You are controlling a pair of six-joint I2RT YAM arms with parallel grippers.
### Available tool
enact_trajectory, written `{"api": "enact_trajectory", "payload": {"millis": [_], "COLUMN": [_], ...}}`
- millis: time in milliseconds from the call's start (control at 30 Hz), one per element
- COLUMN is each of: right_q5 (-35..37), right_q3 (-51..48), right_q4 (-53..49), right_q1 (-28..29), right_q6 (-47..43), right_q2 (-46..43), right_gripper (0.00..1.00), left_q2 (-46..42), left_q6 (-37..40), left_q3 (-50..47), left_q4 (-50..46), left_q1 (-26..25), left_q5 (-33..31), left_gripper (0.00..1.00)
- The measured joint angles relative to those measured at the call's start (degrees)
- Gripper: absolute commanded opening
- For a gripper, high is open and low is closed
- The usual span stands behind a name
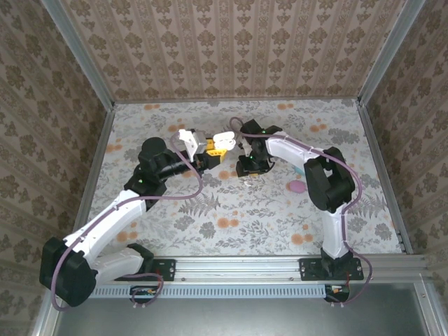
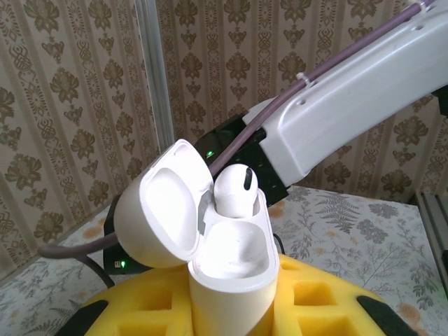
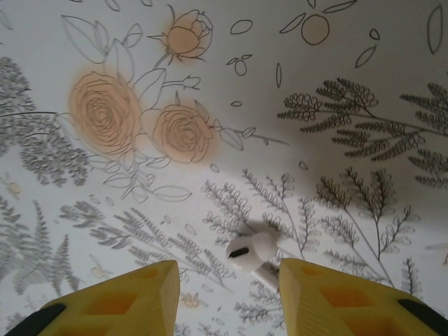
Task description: Insert the wireless bluetooth earbuds into the charging case
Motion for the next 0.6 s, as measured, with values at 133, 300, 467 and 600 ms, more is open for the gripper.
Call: {"api": "enact_trajectory", "payload": {"millis": [133,300,467,600], "right_q5": [2.1,4.2,4.9,5.7], "right_q3": [3.1,5.6,8.2,9.0], "right_q4": [-2.5,-5.4,-7.3,-8.3], "right_q1": [0.7,1.8,2.9,3.5], "right_q6": [-2.1,-5.0,-7.6,-9.0], "right_q2": [3.3,5.9,7.8,8.4], "right_gripper": [0.44,0.44,0.44,0.4], "left_q2": [-0.2,-0.2,-0.2,-0.2], "left_q6": [0.7,0.8,0.8,0.8], "left_q3": [0.0,0.0,0.0,0.0], "left_q4": [-0.1,-0.2,-0.2,-0.4], "left_q1": [0.0,0.0,0.0,0.0], "left_q5": [-0.5,-0.7,-0.7,-0.7], "left_gripper": [0.23,0.24,0.24,0.24]}}
